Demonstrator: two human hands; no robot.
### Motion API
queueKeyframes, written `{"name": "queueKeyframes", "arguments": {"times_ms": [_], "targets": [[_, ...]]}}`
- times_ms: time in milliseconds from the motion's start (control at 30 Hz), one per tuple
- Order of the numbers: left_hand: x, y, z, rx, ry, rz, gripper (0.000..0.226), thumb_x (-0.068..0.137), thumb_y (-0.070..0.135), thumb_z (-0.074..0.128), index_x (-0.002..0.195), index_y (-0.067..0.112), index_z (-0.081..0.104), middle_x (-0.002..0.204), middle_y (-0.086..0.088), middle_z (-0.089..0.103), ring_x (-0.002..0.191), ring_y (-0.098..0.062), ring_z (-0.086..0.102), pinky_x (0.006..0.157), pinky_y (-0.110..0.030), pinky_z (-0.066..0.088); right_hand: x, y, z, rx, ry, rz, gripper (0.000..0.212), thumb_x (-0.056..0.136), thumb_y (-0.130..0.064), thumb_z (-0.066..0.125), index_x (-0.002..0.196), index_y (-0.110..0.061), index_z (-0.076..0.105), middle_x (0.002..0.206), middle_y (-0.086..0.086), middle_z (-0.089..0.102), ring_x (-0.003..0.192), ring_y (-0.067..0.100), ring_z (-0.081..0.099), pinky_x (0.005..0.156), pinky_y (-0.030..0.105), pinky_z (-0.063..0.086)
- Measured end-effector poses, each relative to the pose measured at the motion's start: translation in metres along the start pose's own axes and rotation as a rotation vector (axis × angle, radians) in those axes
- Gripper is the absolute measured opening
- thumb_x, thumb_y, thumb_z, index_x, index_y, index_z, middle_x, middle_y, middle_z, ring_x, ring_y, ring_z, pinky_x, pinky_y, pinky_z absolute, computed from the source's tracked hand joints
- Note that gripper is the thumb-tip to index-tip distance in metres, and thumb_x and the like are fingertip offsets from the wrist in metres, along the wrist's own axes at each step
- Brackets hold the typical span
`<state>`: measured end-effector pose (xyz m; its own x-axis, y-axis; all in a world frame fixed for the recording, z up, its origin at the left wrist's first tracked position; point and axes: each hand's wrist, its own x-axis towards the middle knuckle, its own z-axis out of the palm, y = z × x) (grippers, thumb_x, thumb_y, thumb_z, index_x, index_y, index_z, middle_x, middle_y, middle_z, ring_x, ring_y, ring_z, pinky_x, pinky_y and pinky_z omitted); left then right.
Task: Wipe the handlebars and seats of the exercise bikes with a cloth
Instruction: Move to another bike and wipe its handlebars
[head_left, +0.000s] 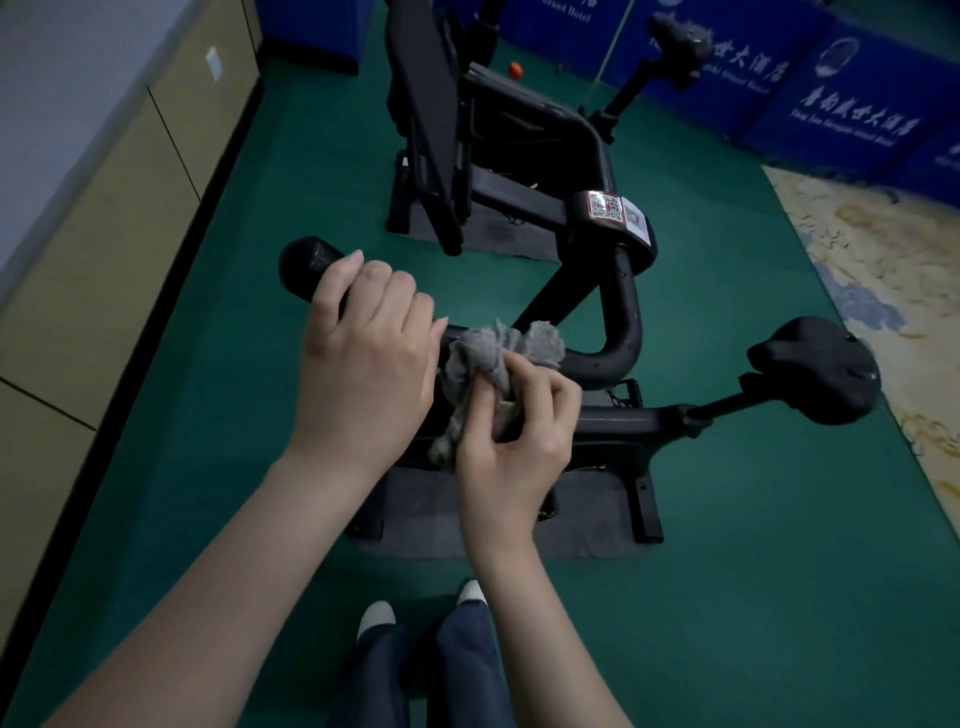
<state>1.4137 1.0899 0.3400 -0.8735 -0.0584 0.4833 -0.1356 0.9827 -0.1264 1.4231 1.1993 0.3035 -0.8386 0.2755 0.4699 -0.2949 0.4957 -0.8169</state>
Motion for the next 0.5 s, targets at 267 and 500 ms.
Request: {"name": "queueKeyframes", "arguments": {"times_ms": [267, 500], "targets": [[-0.001, -0.004, 0.001, 0.009, -0.012, 0.033, 0.036, 0.102, 0.029, 0.029, 0.097, 0.012, 0.059, 0.097, -0.004, 0.059, 0.108, -0.026, 0.051, 0.11, -0.033, 0.01, -0.031, 0.012, -0.03, 0.262, -0.212, 0.663, 0.038, 0.078, -0.018, 0.077, 0.109, -0.035, 0.063, 0.118, -0.005, 0.064, 0.11, 0.005, 0.06, 0.098, 0.03, 0.048], [0.0, -0.007, -0.001, 0.01, -0.015, 0.053, 0.035, 0.102, 0.029, 0.03, 0.099, 0.012, 0.061, 0.1, -0.004, 0.061, 0.108, -0.026, 0.053, 0.11, -0.034, 0.012, -0.011, 0.006, 0.002, 0.468, -0.294, 0.772, 0.021, 0.091, -0.012, 0.06, 0.07, -0.015, 0.058, 0.063, -0.004, 0.054, 0.063, 0.01, 0.049, 0.064, 0.032, 0.043]]}}
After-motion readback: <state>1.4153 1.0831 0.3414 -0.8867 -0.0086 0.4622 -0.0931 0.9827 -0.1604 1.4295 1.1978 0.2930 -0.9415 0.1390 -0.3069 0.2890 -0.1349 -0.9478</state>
